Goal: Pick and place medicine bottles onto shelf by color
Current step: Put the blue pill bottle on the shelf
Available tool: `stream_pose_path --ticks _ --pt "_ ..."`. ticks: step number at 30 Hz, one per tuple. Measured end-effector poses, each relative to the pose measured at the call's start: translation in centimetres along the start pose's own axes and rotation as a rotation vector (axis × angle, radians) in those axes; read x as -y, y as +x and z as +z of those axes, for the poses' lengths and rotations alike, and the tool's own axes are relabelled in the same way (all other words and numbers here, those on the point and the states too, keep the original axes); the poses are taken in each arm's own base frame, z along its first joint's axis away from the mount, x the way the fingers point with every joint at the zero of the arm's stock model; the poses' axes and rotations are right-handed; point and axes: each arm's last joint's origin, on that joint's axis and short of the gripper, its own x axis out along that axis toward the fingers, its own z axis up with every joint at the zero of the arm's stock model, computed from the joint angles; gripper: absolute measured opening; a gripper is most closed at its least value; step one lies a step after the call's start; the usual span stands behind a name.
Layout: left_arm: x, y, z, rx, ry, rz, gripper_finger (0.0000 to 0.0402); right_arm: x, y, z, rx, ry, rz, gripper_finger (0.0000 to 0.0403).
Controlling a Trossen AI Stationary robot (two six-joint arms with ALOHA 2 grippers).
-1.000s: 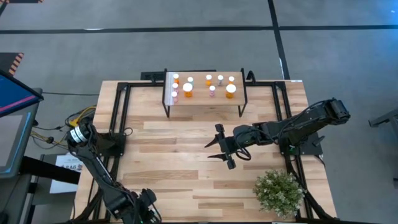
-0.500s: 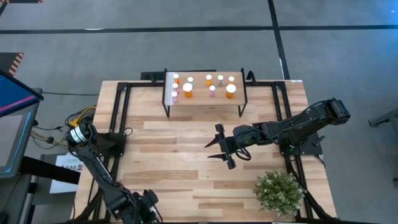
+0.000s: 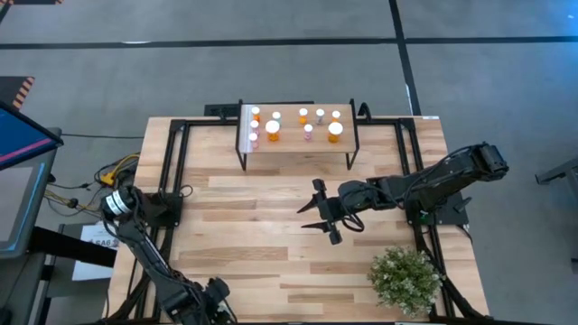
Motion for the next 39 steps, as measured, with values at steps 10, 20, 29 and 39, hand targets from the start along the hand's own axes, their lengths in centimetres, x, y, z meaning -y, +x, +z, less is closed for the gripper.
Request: stream_pose_path --ticks 10,20,29,39 --pt "-0.6 1.8 -0.4 -0.083 -0.058 0.106 0.0227 0.0 0.0 0.0 0.002 0.002 -0.002 0.0217" --pt "-0.6 1.8 -0.2 -0.071 -0.069 0.107 0.0226 0.0 0.0 0.0 0.001 0.002 -0.001 0.0217" --pt "-0.4 4.1 0.3 -0.172 -0.044 0.157 0.0226 0.0 0.0 0.0 -0.003 0.002 0.0 0.0217" --pt "-0.2 3.6 0.6 -0.126 -0.018 0.229 0.0181 0.0 0.0 0.0 -0.002 0.003 -0.001 0.0217"
